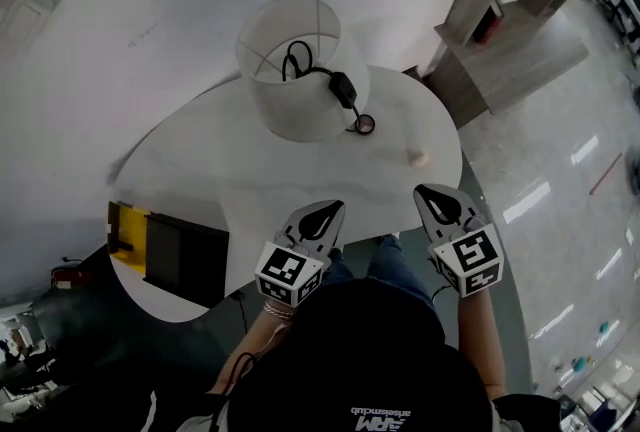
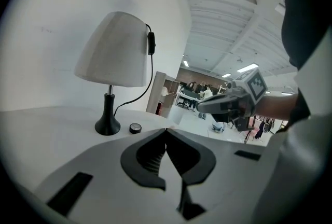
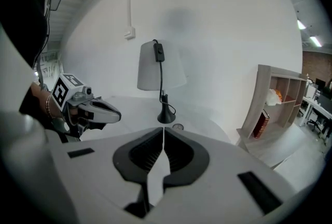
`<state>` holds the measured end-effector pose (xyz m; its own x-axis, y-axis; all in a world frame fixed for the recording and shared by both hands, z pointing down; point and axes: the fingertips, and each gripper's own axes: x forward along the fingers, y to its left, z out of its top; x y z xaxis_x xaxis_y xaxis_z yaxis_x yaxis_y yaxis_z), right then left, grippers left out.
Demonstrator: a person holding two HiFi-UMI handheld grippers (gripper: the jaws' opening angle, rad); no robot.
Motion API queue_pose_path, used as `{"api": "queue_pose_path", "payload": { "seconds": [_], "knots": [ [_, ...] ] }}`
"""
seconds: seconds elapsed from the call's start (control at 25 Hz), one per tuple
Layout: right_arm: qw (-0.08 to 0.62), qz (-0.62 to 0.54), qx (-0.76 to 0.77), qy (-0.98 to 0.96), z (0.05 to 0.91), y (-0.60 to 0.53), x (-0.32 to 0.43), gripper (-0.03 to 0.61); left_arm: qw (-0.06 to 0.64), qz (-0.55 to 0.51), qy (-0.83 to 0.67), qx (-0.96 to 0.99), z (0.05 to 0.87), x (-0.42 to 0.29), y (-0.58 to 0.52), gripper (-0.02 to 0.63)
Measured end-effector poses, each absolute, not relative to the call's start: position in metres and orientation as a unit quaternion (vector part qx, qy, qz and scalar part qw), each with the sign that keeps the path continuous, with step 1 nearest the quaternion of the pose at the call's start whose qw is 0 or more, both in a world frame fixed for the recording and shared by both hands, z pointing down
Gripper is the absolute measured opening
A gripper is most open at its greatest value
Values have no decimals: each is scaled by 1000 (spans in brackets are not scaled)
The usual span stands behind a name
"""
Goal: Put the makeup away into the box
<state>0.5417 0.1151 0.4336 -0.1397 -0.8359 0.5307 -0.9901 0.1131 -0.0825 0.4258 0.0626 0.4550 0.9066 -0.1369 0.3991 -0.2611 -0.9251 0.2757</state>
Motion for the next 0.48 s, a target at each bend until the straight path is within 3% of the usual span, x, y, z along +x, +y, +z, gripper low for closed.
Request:
{"api": "queue_pose_path", "payload": {
  "seconds": [0.48],
  "knots": [
    [188,219,600,-746,451,99,596,23,180,196,-141,954,468,483,61,17]
  ]
}}
